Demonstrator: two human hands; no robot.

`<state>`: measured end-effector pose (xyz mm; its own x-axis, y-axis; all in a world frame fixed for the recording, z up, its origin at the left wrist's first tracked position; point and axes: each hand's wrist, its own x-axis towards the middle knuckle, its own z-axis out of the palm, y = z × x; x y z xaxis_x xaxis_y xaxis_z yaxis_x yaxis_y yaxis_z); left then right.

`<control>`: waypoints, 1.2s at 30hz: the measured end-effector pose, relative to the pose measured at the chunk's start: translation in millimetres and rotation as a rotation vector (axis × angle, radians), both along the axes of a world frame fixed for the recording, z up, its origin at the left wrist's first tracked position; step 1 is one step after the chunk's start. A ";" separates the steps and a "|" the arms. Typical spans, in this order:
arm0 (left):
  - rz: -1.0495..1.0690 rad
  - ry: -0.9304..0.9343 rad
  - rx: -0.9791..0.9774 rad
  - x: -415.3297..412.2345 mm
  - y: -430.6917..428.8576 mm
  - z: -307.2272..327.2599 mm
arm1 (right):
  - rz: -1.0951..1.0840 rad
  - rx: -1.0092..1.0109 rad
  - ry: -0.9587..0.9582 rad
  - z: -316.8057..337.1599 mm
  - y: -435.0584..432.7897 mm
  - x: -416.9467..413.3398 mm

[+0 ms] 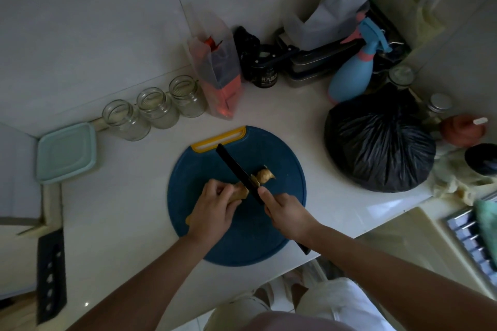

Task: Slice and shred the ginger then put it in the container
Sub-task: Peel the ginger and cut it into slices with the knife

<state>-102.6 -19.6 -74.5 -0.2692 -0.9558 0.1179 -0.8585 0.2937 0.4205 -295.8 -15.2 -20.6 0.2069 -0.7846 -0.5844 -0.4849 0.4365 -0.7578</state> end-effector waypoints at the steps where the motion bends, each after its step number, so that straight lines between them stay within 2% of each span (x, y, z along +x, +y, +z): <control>1: -0.002 0.003 0.003 0.0 -0.1 -0.1 | 0.005 -0.006 0.006 0.3 0.8 0.0; 9: -0.004 0.004 -0.001 0.0 -0.4 0.9 | -0.016 0.054 -0.040 3.9 3.1 -0.8; 13: -0.015 0.011 0.013 0.5 -2.4 1.0 | -0.059 0.207 -0.116 10.2 -2.2 -2.8; 17: -0.047 0.013 0.018 1.4 -4.8 0.4 | -0.034 0.286 -0.114 11.9 -8.9 -5.1; 36: -0.061 0.047 0.039 1.4 -9.3 -5.3 | 0.035 0.351 -0.050 3.8 -27.8 0.6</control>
<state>-101.2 -28.9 -79.8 -0.3217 -0.9420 0.0952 -0.8186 0.3273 0.4720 -295.2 -42.9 -16.8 0.2650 -0.5301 -0.8055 -0.4705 0.6581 -0.5878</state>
